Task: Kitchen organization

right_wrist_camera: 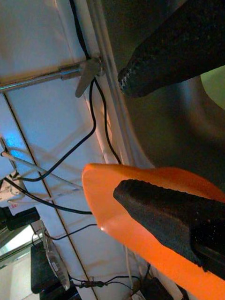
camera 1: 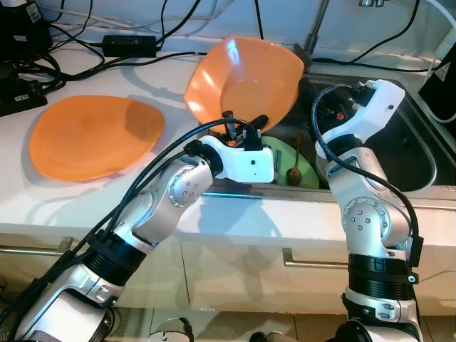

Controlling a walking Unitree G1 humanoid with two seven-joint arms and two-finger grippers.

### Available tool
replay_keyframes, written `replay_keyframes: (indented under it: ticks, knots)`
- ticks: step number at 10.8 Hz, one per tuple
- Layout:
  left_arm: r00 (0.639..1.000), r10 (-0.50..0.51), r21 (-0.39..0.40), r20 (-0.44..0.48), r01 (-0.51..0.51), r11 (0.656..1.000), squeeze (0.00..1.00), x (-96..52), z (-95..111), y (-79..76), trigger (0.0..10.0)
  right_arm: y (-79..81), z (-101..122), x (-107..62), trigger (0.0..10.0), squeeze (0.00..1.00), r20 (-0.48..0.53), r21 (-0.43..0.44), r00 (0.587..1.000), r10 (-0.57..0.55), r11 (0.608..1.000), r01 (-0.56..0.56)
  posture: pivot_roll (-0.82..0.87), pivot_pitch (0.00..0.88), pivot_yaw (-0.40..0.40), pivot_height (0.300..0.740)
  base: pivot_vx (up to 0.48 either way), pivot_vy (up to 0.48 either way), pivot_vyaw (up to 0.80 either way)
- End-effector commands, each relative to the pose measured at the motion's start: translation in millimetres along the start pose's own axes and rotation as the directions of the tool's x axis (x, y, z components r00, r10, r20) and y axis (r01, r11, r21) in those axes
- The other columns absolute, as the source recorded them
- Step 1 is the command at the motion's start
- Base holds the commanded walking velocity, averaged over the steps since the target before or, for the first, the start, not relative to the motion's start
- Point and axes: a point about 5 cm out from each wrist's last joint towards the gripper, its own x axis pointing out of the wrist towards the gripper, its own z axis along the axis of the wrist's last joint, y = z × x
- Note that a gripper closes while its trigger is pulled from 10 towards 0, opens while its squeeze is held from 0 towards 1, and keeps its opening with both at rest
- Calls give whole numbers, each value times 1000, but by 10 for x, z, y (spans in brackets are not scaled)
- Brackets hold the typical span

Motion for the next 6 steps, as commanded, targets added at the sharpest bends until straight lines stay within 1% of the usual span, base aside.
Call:
replay_keyframes:
  ticks: [1, 4, 6]
  knots:
    - [1000, 12, 12, 20, -12, 1000, 0, -1, 49, 28, 10000, 16, 26, 1, 10000, 0, 1, 11, 1000, 4, 1000, -4, 80, 69, -70, 740, 0, 0, 0]
    - [999, -15, -10, 44, 15, 1000, 0, 11, 89, -19, 10000, 37, 28, 8, 10000, 0, 1, 18, 1000, 8, 1000, -8, 76, 70, -68, 740, 0, 0, 0]
    - [995, 13, -1, 97, -13, 1000, 0, 15, 165, 18, 10000, 32, 23, 7, 10000, 0, -2, 21, 1000, 7, 1000, -7, 77, 70, -69, 740, 0, 0, 0]
